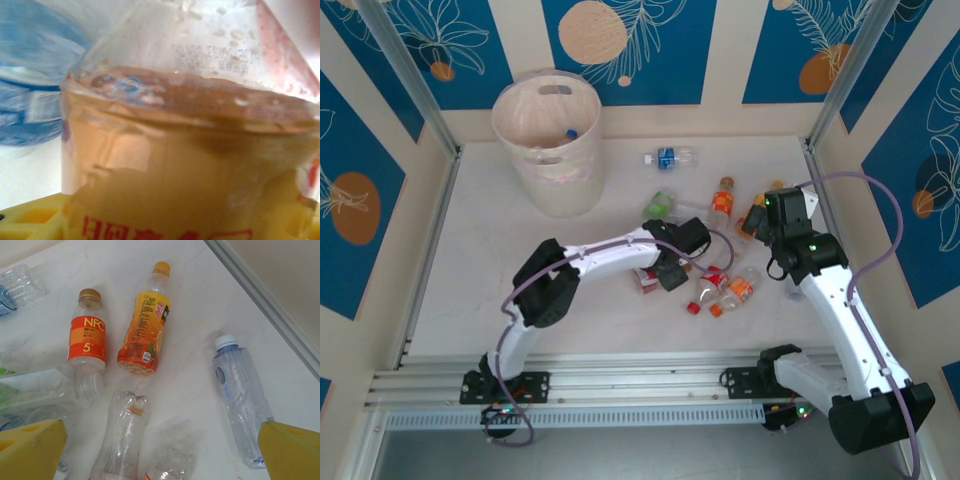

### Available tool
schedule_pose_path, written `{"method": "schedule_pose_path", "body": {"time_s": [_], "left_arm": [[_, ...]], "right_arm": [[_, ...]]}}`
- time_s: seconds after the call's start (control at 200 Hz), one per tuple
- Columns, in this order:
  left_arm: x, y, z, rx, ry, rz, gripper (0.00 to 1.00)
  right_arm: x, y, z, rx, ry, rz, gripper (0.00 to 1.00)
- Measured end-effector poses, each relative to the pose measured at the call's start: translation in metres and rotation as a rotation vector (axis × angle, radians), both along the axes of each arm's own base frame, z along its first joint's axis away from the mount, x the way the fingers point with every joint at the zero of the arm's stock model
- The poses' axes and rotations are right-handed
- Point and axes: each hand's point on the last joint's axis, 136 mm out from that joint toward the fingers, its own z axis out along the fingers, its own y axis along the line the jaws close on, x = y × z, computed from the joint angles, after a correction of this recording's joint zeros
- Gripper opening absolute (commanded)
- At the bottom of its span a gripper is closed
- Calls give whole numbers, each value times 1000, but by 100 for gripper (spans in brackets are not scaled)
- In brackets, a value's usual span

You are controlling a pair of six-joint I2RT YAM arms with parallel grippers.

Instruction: Put the plastic bottles in the bin

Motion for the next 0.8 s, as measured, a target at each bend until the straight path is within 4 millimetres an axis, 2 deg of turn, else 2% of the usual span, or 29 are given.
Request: {"method": "schedule_pose_path", "body": {"time_s": [0.175, 0.265, 0.355, 0.465, 0.62, 0.8], "left_arm": [[10, -7, 79, -157, -103, 11, 49], [16, -1, 118, -229, -155, 35, 49], [24, 12, 148, -285, -196, 72, 49], [37, 32, 173, -327, -235, 125, 47], [56, 58, 196, -365, -279, 193, 46], [72, 86, 224, -423, -335, 275, 45]], "right_arm": [[0, 2, 4, -1, -14, 11, 99], [1, 3, 5, 3, -19, 15, 99], [2, 5, 6, 9, -24, 22, 99], [5, 8, 9, 15, -30, 30, 99], [10, 14, 13, 22, -45, 45, 99], [17, 21, 9, 20, -28, 63, 99]]}}
